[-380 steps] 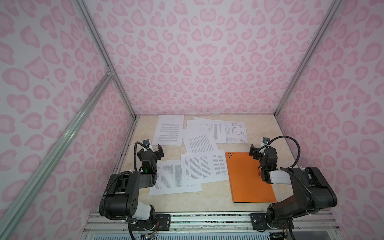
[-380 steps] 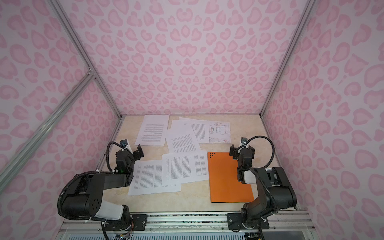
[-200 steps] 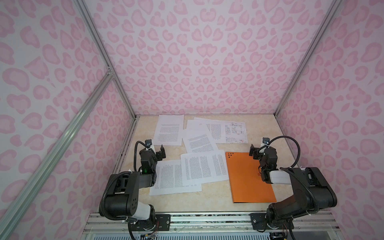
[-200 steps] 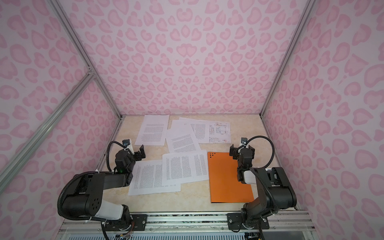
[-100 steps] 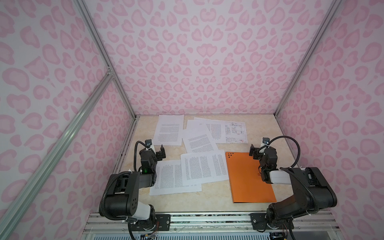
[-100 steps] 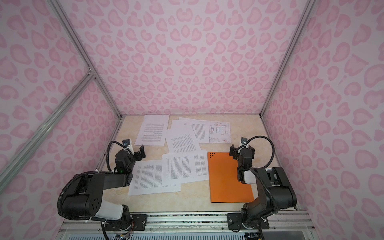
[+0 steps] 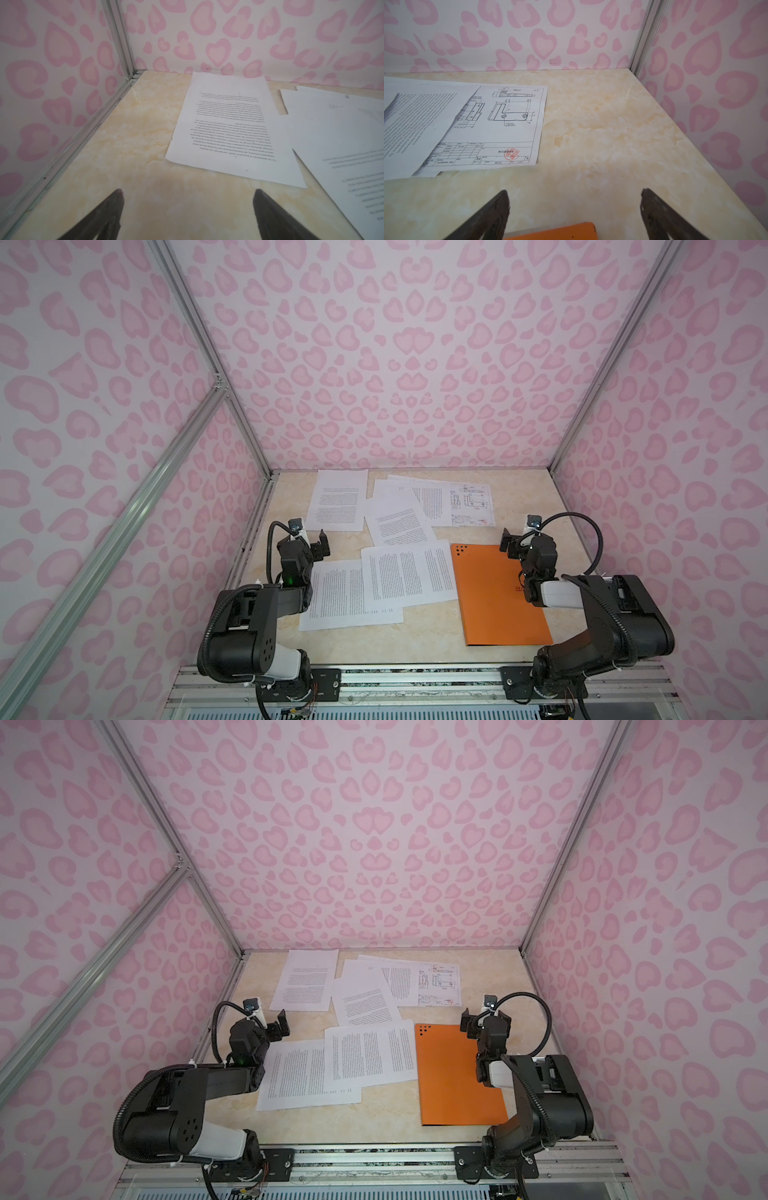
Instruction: Put the files into the folder
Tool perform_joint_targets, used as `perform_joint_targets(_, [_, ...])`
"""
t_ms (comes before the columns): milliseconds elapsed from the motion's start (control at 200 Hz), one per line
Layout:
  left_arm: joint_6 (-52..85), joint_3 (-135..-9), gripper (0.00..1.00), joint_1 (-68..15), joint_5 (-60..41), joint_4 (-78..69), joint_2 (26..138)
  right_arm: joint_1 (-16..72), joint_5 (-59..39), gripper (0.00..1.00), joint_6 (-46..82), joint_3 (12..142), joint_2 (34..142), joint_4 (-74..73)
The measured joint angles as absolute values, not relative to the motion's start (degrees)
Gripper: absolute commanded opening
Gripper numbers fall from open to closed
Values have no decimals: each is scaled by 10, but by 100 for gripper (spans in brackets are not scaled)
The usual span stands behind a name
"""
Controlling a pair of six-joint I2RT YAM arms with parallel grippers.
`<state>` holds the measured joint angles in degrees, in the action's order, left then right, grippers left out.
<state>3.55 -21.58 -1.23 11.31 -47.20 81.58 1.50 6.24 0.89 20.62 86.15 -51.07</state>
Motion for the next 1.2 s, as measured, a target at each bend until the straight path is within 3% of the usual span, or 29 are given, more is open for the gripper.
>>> perform_joint_targets(160, [130, -430, 98, -83, 231, -210, 752, 47, 183, 99, 82, 352, 737, -277])
perform_joint_targets(275, [211, -493, 98, -141, 222, -98, 729, 4, 226, 99, 200, 425, 724, -128])
perform_joint_targets(380, [273, -493, 98, -189, 111, -8, 737, -53, 164, 99, 269, 424, 729, 5])
perform_joint_targets(590, [327, -503, 100, -351, -66, 73, 802, -65, 27, 99, 314, 328, 652, 103])
perform_joint_targets(805, [363, -538, 91, -458, -166, 87, 897, -83, -34, 97, 322, 297, 595, 164])
perform_joint_targets(1200, [409, -671, 82, -521, -242, 75, 1072, -163, -140, 97, 329, 263, 651, 177])
